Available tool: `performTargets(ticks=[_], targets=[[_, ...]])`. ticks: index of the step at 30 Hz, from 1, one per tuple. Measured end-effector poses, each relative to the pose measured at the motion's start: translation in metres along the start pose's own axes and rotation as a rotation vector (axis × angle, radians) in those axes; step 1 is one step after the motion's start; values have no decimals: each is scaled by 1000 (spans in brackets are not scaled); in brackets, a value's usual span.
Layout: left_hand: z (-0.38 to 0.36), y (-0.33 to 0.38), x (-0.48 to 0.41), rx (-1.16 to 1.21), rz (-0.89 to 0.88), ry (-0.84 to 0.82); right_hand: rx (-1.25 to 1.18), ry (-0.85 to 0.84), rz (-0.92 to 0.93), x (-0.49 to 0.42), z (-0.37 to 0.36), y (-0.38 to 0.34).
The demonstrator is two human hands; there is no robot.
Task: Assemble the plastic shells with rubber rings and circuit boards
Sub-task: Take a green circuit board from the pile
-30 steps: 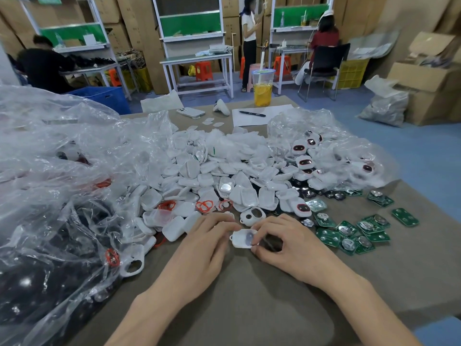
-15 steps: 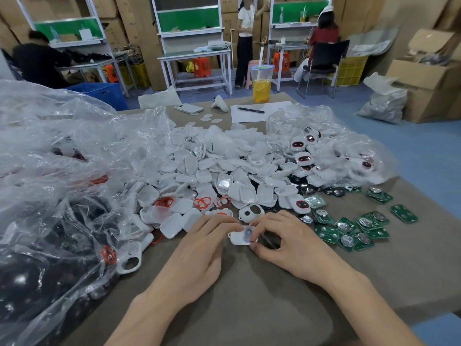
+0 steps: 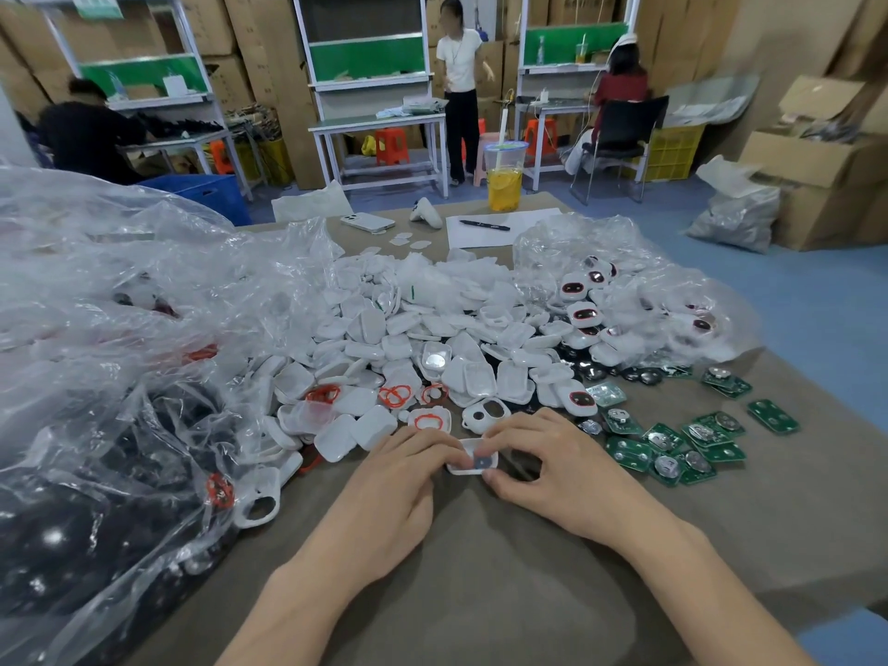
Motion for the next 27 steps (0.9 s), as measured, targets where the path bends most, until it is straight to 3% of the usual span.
performTargets(ticks=[12, 19, 27], targets=[[-1, -3, -3, 11, -7, 11, -14, 31, 22, -3, 1, 0], [9, -9, 3, 103, 89, 194, -33, 29, 34, -3, -1, 1], [-1, -5, -1, -39, 55, 84, 9, 30, 47, -4, -2, 0]])
Point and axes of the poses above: each hand's wrist, its own x-axis away from the middle knuckle, its own z-axis out of the back of the hand, y = z × x, the point moved 6 cm from there along -x, towards the middle knuckle, and after that the axes turned 4 degrees about -y, right-handed, at the moved point
